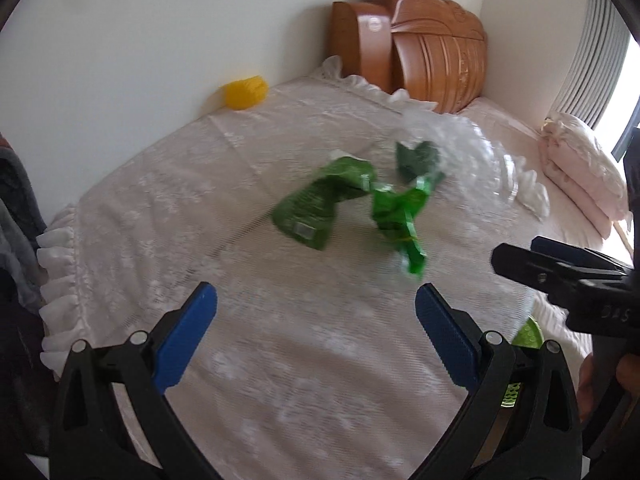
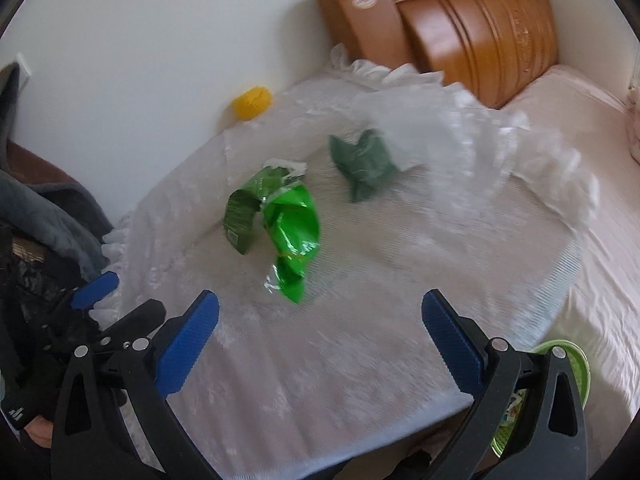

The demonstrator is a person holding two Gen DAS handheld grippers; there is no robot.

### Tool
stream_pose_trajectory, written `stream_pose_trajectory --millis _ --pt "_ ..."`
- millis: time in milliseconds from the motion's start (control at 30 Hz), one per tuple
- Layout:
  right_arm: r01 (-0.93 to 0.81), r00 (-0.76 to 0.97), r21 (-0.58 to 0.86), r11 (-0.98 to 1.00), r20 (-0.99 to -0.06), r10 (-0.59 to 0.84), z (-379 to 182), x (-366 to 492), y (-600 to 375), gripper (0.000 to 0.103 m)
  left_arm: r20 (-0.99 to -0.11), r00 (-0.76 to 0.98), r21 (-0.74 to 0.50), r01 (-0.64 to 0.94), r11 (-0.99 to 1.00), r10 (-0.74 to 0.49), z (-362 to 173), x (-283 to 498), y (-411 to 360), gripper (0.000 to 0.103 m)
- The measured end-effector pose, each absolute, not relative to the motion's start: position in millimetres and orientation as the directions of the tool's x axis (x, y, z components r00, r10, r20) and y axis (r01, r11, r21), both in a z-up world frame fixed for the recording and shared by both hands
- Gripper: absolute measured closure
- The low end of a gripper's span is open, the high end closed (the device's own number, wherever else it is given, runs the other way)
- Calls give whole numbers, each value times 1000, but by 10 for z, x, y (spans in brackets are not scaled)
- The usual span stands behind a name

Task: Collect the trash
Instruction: 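Grasp the green chip bag with the left gripper while the right grasps the green bottle, then carry the green chip bag and green bottle over the wastebasket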

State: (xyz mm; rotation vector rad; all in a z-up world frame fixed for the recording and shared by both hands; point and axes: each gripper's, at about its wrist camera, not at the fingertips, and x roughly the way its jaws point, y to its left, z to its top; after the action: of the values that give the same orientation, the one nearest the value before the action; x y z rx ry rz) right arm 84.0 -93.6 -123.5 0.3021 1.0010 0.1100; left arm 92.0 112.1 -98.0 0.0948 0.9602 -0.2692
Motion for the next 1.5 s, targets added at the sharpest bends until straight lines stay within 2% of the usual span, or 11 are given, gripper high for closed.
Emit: stream_pose_trajectory --millis 333,400,500,567,667,767,900,1000,1267,1433,1500 --pt "50 483 221 974 -859 170 -1727 1549 -680 4 -821 543 3 309 951 -174 -1177 1352 1222 8" --pt "47 474 208 977 -866 161 -1795 1618 -652 14 -818 547 10 323 946 -178 -1195 1410 1207 8" --pt "49 466 222 974 -867 174 -1843 1642 -661 37 -814 551 29 353 935 -183 -1233 1506 1155 8" --pt "54 463 230 972 -868 179 -1842 1608 -714 56 -815 547 33 373 927 -191 -1261 1560 1125 8" --pt "56 468 246 968 -863 192 -1793 1517 -808 67 -814 543 46 411 911 -204 -1315 1655 1043 8" --pt "71 472 264 962 -858 201 -1741 1420 -921 73 -815 536 58 451 891 -218 -1401 1776 924 8" --pt "96 475 285 954 -855 208 -1704 1293 -1071 75 -825 518 79 498 864 -224 -1559 1975 736 8" --pt "106 477 304 947 -851 220 -1684 1221 -1156 75 -835 504 93 522 848 -219 -1667 2080 623 14" --pt "111 480 339 934 -841 248 -1624 1144 -1228 75 -854 472 94 553 828 -218 -1815 2123 510 53" --pt "123 480 360 925 -838 262 -1660 1216 -1232 75 -845 477 66 542 838 -242 -1758 2018 564 54" --pt "136 481 369 920 -836 264 -1678 1235 -1249 69 -838 488 65 534 843 -244 -1730 1958 588 54"
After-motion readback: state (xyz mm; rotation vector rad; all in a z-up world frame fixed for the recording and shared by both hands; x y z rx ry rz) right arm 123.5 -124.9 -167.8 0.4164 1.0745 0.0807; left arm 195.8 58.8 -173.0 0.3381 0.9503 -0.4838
